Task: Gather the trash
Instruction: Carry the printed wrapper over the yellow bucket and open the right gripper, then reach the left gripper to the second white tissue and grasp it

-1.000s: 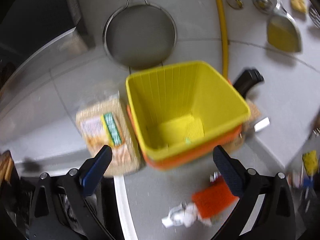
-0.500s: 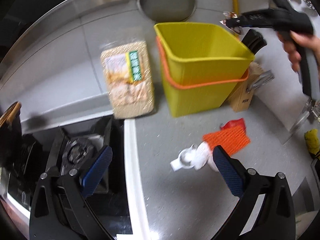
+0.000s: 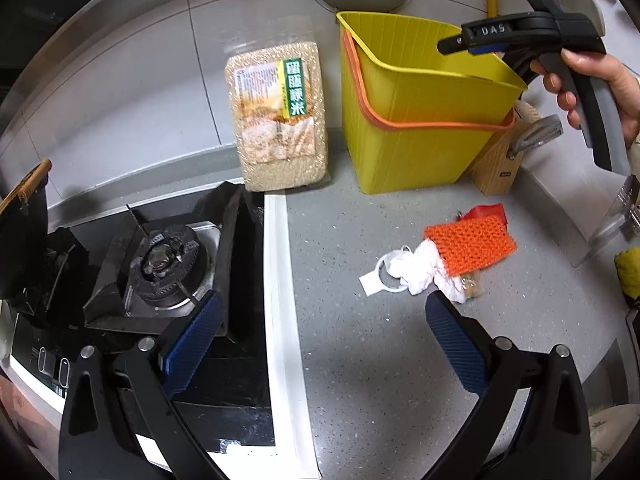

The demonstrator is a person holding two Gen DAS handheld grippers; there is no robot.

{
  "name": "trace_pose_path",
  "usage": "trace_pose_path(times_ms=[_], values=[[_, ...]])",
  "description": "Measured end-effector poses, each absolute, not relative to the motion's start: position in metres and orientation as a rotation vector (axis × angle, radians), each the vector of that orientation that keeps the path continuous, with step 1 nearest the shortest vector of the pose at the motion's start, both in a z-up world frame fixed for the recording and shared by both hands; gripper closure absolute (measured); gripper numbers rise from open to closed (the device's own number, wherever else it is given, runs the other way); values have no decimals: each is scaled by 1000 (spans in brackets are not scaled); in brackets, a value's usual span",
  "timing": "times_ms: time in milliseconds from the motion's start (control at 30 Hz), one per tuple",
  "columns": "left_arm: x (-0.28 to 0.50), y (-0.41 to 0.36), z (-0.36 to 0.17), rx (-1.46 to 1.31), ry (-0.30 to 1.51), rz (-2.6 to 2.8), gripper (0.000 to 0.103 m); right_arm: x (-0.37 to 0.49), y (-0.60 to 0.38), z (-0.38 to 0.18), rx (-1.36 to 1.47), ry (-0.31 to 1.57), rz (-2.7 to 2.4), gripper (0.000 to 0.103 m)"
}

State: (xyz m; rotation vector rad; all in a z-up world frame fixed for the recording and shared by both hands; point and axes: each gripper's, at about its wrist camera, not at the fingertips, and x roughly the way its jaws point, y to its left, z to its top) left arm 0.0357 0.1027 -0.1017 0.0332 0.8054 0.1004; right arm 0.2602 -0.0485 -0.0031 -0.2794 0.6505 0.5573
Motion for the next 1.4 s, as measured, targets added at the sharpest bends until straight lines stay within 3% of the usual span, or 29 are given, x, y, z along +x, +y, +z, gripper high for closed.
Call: trace_pose_path(times_ms=[167, 400, 800, 933, 1133, 1233, 1400], values=[[41, 97, -106, 35, 821, 73, 4, 247, -61, 5, -249, 594, 552, 13], [45, 103, -114, 12, 834, 66, 4, 186, -99, -1, -230, 483, 620, 8], [63, 105, -157, -37, 895, -6, 5, 99, -168, -156, -339, 853, 508, 8], [84, 92, -171, -2, 919, -90, 15, 80, -182, -172, -269, 909, 471, 8], [125, 66, -180, 37, 941, -221, 19, 75, -198, -171, -208, 913, 416, 8], [146, 54, -192, 75, 986, -257, 39, 72, -205, -165, -193, 900, 394, 8], [160, 44, -205, 115, 1028, -299, 54, 67, -219, -162, -160, 899, 355, 8]])
